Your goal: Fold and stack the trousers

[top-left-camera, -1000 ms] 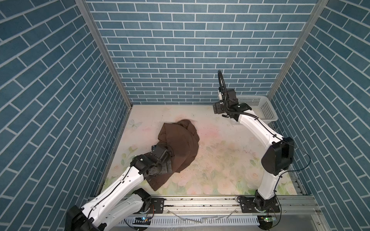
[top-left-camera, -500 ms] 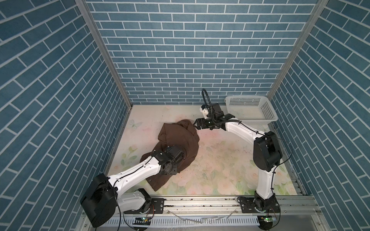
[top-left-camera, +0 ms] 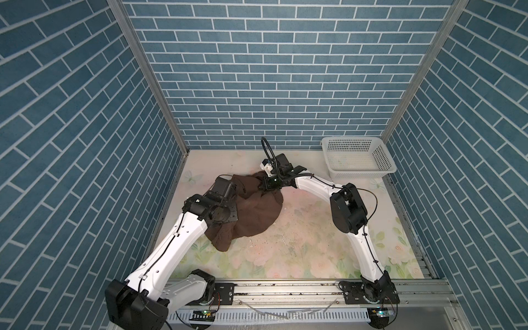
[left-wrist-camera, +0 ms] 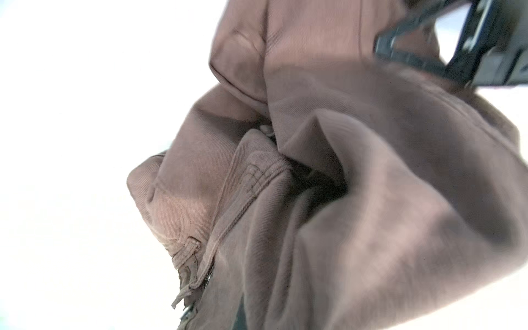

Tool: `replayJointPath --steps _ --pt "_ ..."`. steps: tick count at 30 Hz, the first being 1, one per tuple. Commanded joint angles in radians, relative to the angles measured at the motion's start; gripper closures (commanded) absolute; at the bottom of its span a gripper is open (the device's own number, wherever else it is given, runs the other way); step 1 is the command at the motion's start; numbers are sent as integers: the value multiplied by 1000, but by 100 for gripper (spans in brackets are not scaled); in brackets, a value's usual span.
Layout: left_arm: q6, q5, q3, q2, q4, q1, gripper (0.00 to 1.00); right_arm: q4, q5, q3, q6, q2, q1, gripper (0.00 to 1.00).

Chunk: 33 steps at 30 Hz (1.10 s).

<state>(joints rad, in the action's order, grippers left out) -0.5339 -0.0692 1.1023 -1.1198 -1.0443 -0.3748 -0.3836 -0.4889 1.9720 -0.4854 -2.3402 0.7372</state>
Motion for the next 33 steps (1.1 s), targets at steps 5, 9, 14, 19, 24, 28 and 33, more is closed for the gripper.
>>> replayJointPath --steps 5,9,14,19,24,28,33 --pt "108 -12 232 -75 -85 166 100 -220 58 417 59 -9 -137 100" --pt "161 -27 453 -194 -119 211 100 -288 109 658 45 21 -255 100" --pt "207 -94 766 -347 -163 211 100 -256 250 557 100 267 -317 100" --pt "227 -129 955 -447 -154 211 100 68 343 -84 122 681 -297 100" --pt "237 -52 876 -457 -92 212 95 173 517 -655 89 979 -186 100" --pt "217 -57 681 -421 -42 212 87 197 540 -955 -38 1049 -61 100" --pt "176 -79 461 -365 -14 224 59 247 478 -1135 -154 993 52 80"
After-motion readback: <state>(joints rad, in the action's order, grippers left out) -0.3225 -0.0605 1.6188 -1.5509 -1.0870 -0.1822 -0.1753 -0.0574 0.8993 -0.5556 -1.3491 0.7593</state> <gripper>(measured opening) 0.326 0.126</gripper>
